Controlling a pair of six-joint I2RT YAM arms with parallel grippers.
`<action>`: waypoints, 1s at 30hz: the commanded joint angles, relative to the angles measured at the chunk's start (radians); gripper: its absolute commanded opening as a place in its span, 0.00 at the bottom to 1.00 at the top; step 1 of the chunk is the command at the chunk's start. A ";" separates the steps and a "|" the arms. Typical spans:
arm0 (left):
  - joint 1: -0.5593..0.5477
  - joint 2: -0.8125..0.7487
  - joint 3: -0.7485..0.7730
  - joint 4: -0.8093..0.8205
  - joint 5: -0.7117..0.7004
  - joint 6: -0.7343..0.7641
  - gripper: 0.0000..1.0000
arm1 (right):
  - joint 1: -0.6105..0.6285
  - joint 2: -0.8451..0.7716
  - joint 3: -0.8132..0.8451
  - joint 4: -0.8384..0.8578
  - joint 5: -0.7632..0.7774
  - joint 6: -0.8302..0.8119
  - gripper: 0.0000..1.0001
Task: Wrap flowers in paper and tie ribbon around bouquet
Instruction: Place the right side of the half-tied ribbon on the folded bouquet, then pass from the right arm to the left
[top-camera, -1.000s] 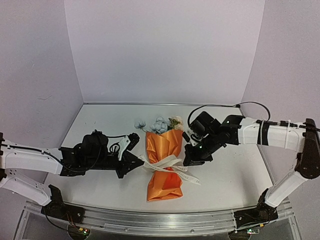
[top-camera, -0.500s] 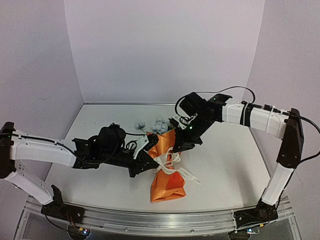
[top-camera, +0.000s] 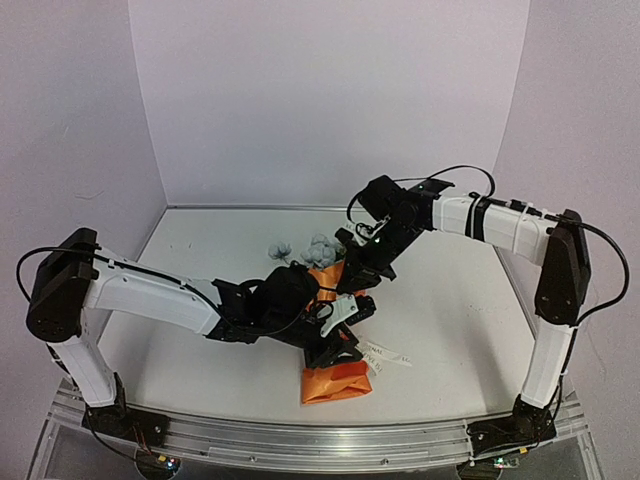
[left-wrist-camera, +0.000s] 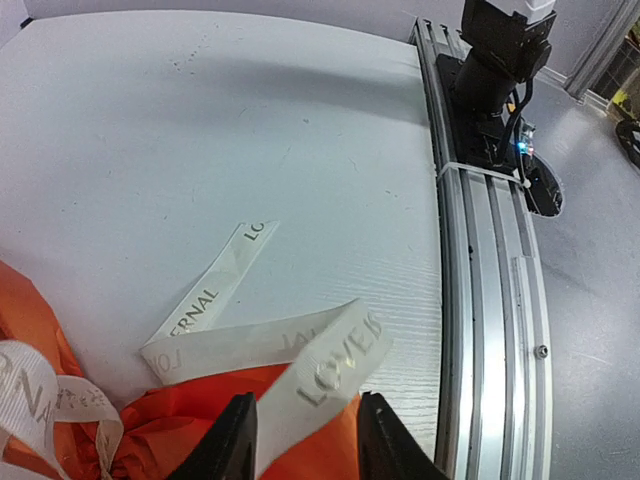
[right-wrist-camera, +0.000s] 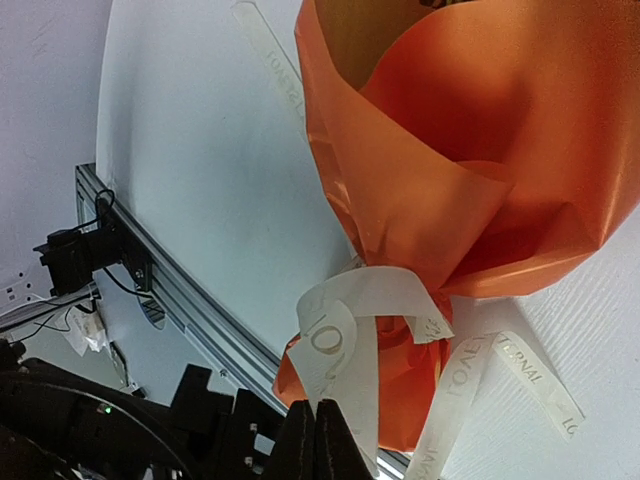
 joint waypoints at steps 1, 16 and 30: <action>-0.015 -0.010 0.047 0.032 -0.070 -0.016 0.48 | -0.005 0.009 0.035 -0.017 -0.029 0.005 0.00; 0.096 -0.338 -0.241 0.192 -0.227 -0.214 0.53 | 0.021 -0.047 -0.012 -0.003 -0.040 0.091 0.00; 0.139 -0.236 -0.148 0.104 -0.070 -0.086 0.53 | 0.078 -0.048 0.033 -0.013 0.082 0.348 0.00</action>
